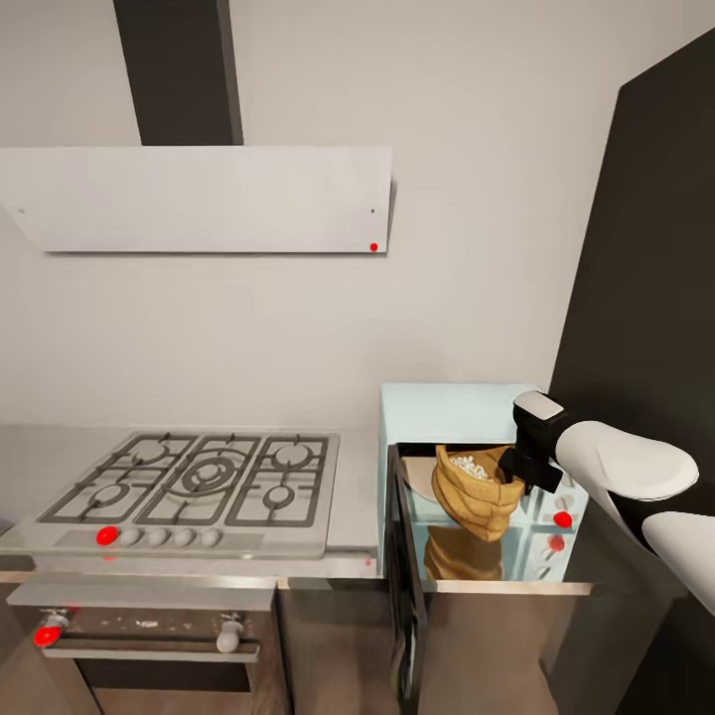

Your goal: In the kitchen, take the popcorn bag from the countertop, put it into the microwave, and heat it until the popcorn is cooked so the cooked popcorn ends up inside the bag.

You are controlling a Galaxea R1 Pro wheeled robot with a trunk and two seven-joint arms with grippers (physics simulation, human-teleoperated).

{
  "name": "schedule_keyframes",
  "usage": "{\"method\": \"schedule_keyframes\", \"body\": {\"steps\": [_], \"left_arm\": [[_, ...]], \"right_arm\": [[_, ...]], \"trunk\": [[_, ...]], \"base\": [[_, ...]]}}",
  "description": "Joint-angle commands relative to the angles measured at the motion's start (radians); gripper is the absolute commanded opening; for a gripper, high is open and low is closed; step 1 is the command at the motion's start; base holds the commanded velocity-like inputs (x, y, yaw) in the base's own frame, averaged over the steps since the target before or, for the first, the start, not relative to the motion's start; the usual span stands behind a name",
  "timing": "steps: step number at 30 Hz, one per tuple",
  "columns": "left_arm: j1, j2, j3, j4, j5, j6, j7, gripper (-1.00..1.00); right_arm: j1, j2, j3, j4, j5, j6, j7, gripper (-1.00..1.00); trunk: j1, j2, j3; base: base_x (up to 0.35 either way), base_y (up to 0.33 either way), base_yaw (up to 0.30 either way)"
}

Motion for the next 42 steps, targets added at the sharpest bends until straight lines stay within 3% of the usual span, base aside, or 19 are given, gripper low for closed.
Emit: {"method": "schedule_keyframes", "body": {"steps": [1,11,12,31,42], "left_arm": [[0.0,0.0,0.005,0.0,0.001,-0.001,0.0,1.0],[0.0,0.0,0.005,0.0,0.001,0.0,0.0,1.0],[0.0,0.0,0.005,0.0,0.001,0.0,0.0,1.0],[0.0,0.0,0.005,0.0,0.001,0.0,0.0,1.0],[0.0,0.0,0.005,0.0,0.001,0.0,0.0,1.0]], "right_arm": [[-0.001,-0.001,0.0,0.002,0.0,0.004,-0.003,-1.0],[-0.001,-0.001,0.0,0.002,0.0,0.004,-0.003,-1.0],[-0.001,-0.001,0.0,0.002,0.0,0.004,-0.003,1.0],[-0.001,-0.001,-0.002,0.002,0.0,0.003,0.005,1.0],[-0.001,-0.001,-0.002,0.002,0.0,0.003,0.026,1.0]], "trunk": [[0.0,0.0,0.0],[0.0,0.0,0.0],[0.0,0.0,0.0],[0.0,0.0,0.0],[0.0,0.0,0.016]], "base": [[0.092,0.0,0.0],[0.013,0.0,0.0],[0.0,0.0,0.0],[0.0,0.0,0.0],[0.0,0.0,0.0]]}}
